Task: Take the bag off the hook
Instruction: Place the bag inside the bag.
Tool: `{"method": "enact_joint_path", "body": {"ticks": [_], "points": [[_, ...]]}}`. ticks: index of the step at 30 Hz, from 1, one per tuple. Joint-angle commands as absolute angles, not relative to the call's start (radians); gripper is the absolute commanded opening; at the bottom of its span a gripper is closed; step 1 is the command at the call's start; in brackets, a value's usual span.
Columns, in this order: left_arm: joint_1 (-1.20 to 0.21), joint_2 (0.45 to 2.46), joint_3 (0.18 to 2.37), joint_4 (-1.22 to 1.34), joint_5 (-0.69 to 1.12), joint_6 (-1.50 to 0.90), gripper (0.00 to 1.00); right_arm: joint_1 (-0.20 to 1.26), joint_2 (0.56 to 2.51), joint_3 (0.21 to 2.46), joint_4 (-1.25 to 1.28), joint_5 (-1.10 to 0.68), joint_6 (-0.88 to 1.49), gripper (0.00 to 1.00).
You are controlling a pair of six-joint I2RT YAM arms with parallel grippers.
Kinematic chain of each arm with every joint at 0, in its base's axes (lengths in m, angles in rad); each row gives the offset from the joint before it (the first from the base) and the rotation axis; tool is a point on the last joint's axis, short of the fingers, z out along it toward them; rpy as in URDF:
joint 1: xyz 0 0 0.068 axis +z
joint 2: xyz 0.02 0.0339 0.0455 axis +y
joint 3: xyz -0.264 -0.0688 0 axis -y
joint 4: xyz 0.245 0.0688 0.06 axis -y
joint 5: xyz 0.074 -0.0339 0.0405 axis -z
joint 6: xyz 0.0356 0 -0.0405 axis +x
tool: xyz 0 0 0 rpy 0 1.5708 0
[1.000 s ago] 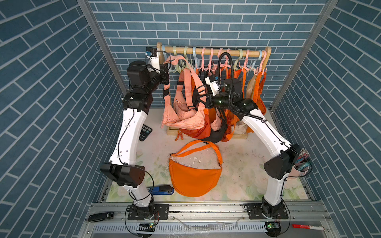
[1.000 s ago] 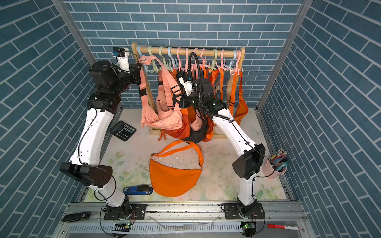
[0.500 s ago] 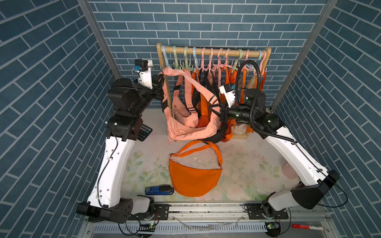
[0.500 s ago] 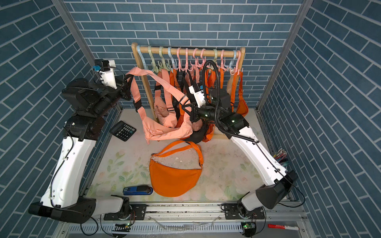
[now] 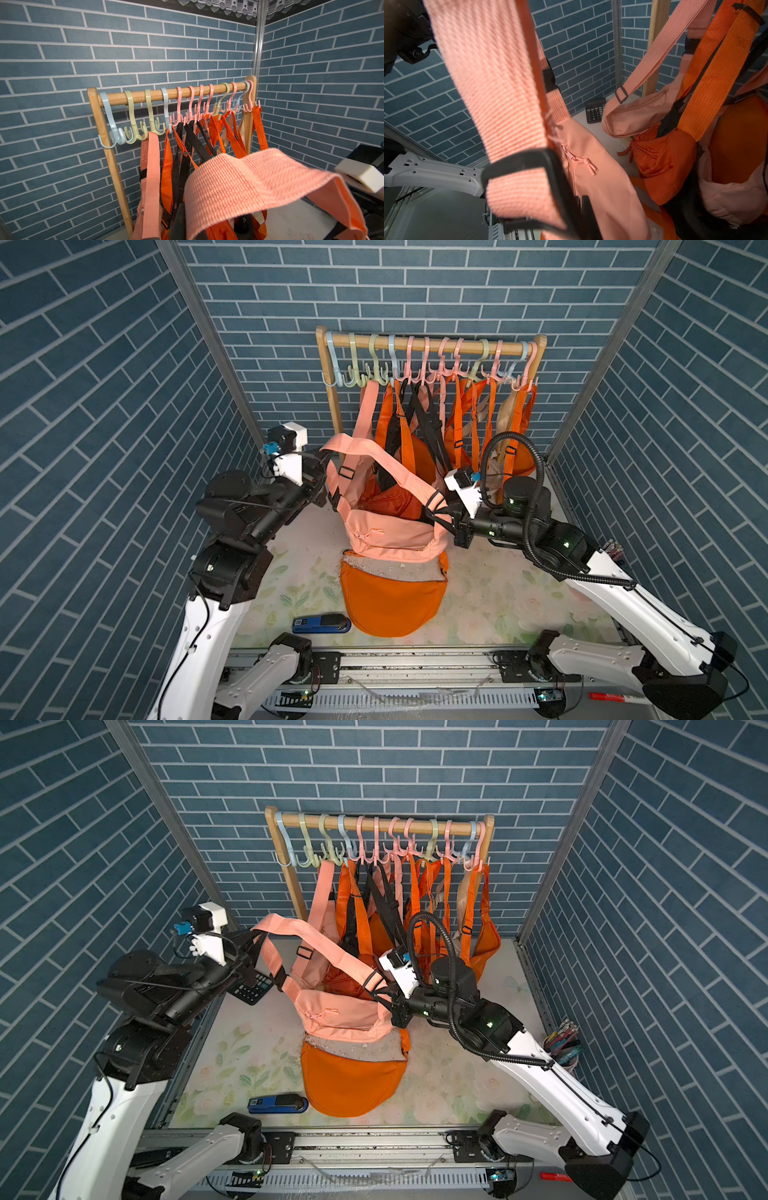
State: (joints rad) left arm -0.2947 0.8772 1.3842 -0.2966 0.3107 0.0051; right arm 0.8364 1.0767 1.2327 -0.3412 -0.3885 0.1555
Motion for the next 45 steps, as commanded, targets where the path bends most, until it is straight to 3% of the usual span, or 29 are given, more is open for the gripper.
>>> {"method": "enact_joint_path", "body": {"ticks": [1,17,25,30,37,45], "points": [[-0.299,0.803,1.343,-0.334,0.347,-0.004,0.0,0.865,1.006,1.182,-0.293,-0.373,0.118,0.0],[-0.298,0.403,1.181,-0.709,0.424,0.01,0.0,1.058,0.866,0.856,-0.154,-0.336,0.187,0.0],[-0.299,0.347,1.084,-0.659,0.463,-0.062,0.0,1.155,0.827,0.753,-0.09,-0.223,0.243,0.0],[-0.3,0.448,0.977,-0.553,0.396,-0.114,0.0,1.141,0.873,0.682,-0.037,-0.099,0.311,0.0],[-0.301,0.712,0.846,-0.284,0.324,-0.226,0.0,0.929,1.046,0.686,-0.011,-0.146,0.462,0.0],[-0.367,0.981,0.832,-0.122,0.159,-0.234,0.0,0.826,1.18,0.679,-0.005,-0.11,0.527,0.0]]}}
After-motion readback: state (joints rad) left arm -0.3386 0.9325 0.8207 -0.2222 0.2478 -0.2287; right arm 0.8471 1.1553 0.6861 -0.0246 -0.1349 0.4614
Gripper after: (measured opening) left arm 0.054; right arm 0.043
